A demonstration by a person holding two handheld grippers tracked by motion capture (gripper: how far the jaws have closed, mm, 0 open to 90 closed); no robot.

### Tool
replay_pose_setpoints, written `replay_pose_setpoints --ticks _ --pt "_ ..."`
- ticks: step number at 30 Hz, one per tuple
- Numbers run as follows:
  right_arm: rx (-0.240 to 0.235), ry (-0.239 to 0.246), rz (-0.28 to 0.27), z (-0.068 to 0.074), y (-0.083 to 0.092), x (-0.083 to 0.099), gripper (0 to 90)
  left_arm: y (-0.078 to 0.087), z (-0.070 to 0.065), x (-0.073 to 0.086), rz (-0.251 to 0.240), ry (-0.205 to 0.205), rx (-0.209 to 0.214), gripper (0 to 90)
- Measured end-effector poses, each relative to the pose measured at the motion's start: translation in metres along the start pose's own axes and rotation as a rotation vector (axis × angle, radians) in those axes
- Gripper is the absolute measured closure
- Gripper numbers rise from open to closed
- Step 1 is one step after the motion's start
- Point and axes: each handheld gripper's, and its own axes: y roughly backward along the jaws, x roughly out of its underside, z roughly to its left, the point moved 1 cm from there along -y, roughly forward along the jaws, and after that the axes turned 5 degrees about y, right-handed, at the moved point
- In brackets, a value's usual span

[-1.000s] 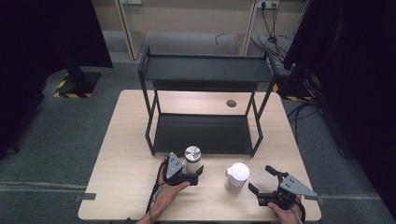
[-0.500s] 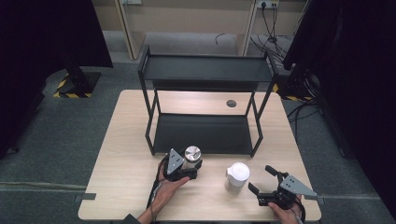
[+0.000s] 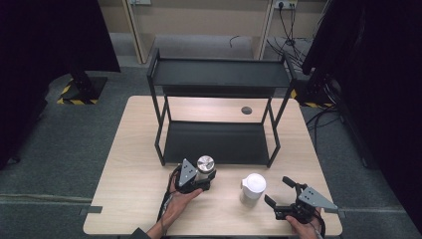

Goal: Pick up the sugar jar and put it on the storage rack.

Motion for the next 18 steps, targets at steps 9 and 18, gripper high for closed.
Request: replay_pose_setpoints --ticks 9,18 --pt "0.001 -0.001 -0.002 0.0 0.0 0.0 0.5 0.004 -0.001 -0.005 -0.003 0.001 0.013 30.9" --pt "0.002 0.0 -0.003 0.0 0.001 0.0 0.5 0.01 0.0 -0.017 0.002 0.003 0.038 30.9"
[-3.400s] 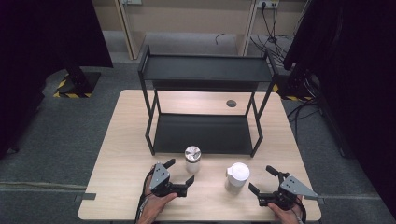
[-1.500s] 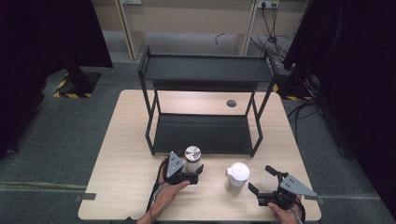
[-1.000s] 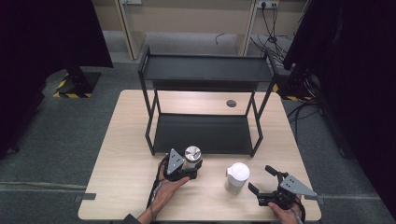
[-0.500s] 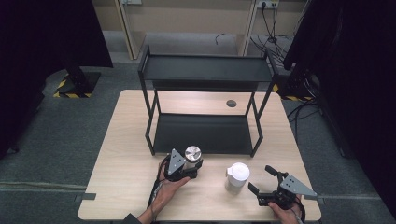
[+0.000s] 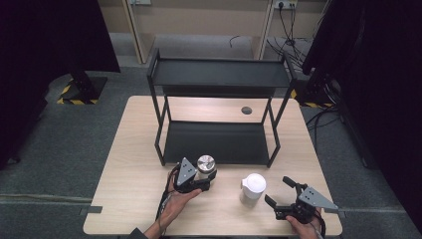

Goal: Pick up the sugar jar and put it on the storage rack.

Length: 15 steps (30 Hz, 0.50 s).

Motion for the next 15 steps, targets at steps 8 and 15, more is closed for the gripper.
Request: replay_pose_setpoints --ticks 8,15 --pt "0.002 -0.001 0.0 0.0 0.0 0.0 0.5 0.01 -0.003 -0.018 -0.009 0.004 0.005 30.9" --pt "0.004 -0.004 -0.001 0.0 0.0 0.0 0.5 0.021 0.005 -0.037 -0.024 0.008 0.022 31.0"
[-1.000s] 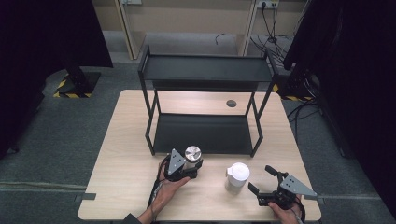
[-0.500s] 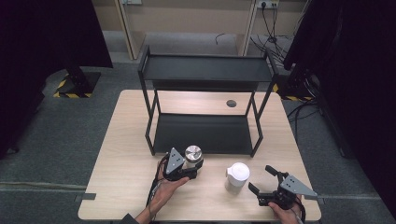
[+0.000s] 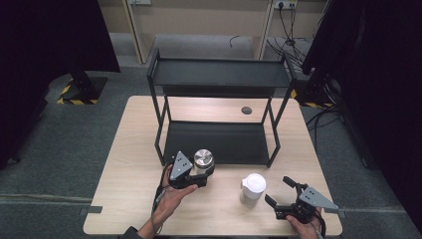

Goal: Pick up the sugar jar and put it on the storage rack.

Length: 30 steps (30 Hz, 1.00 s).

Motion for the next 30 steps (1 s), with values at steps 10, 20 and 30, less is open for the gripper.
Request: replay_pose_setpoints --ticks 10,20,30 --pt "0.001 -0.001 0.0 0.0 0.0 0.0 0.5 0.008 0.006 -0.036 0.004 -0.007 0.015 30.9" --pt "0.0 -0.001 0.0 0.0 0.0 0.0 0.5 0.013 0.012 -0.065 -0.019 -0.001 0.026 31.0" --pt "-0.001 -0.002 0.001 0.0 -0.001 0.0 0.5 0.021 0.015 -0.102 -0.026 -0.014 0.024 31.0"
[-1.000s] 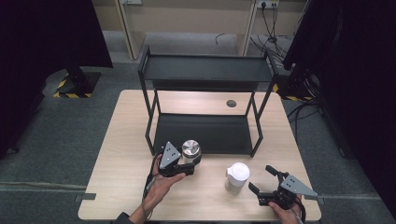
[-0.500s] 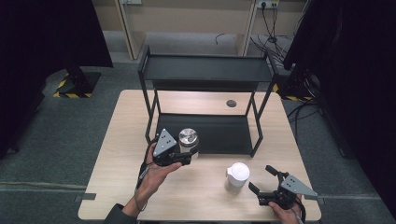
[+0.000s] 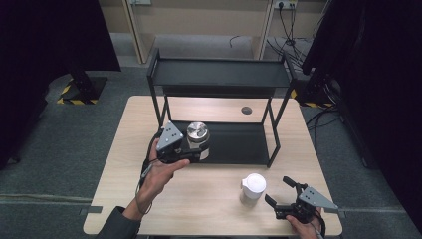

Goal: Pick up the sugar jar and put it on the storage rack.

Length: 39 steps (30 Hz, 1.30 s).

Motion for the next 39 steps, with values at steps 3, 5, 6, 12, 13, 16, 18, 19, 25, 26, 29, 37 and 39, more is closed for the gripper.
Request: replay_pose_setpoints --ticks 3,5,6,12,13,16,18,19,25,26,29,37,39 --pt "0.001 -0.002 0.0 0.0 0.0 0.0 0.5 0.001 0.002 -0.012 0.005 -0.01 -0.005 31.0" --pt "0.001 -0.002 -0.001 0.0 0.0 0.0 0.5 0.001 0.004 -0.02 0.009 -0.003 -0.001 31.0" --pt "0.001 -0.002 -0.001 0.0 0.0 0.0 0.5 0.001 0.005 -0.024 0.009 -0.004 -0.004 31.0" --pt "-0.001 -0.004 0.001 0.0 -0.001 0.0 0.5 0.001 0.01 -0.048 0.023 0.007 0.003 31.0" --pt "-0.001 -0.003 0.001 0.0 -0.001 0.0 0.5 0.001 0.01 -0.053 0.029 0.007 0.005 31.0" --pt "0.001 -0.004 0.0 -0.001 -0.001 0.0 0.5 0.001 0.011 -0.065 0.033 0.007 0.003 30.9" --pt "0.001 -0.005 -0.001 -0.001 0.0 0.0 0.5 0.001 0.009 -0.073 0.033 -0.001 -0.001 31.0" --pt "0.001 -0.004 -0.001 -0.001 0.0 0.0 0.5 0.002 0.009 -0.076 0.033 -0.002 -0.001 31.0" --pt "0.0 -0.005 0.0 -0.001 -0.001 0.0 0.5 0.003 0.006 -0.095 0.029 -0.006 0.001 31.0" --pt "0.0 -0.005 0.0 -0.001 -0.001 0.0 0.5 0.003 0.007 -0.098 0.027 -0.002 0.004 31.0" --pt "0.0 -0.005 0.0 -0.001 0.0 0.0 0.5 0.004 0.007 -0.106 0.022 0.003 0.002 31.0" --pt "0.0 -0.004 0.001 -0.001 0.0 0.0 0.5 0.006 0.01 -0.125 0.017 0.022 -0.009 31.0" --pt "0.001 -0.005 0.0 -0.001 0.0 0.0 0.5 0.008 0.011 -0.131 0.013 0.027 -0.014 31.0"
